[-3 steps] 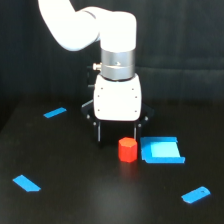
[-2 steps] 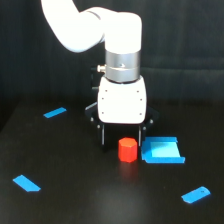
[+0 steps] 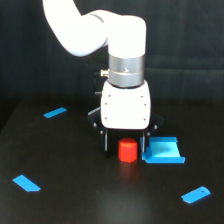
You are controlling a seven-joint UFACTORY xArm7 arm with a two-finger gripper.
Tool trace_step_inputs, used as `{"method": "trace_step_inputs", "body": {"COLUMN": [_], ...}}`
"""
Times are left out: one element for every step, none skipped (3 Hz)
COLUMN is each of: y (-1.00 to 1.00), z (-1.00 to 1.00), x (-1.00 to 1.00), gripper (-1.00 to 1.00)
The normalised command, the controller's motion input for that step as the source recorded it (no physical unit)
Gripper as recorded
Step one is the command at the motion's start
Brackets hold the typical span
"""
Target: Pick up the red object from the table
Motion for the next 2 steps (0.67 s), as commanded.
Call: {"method": "trace_step_inputs", "body": {"y": [0.10,-0.03], "z": [-0.02,-0.07], "x": [0.17,0.13], "gripper": [0.33,-0.03]}}
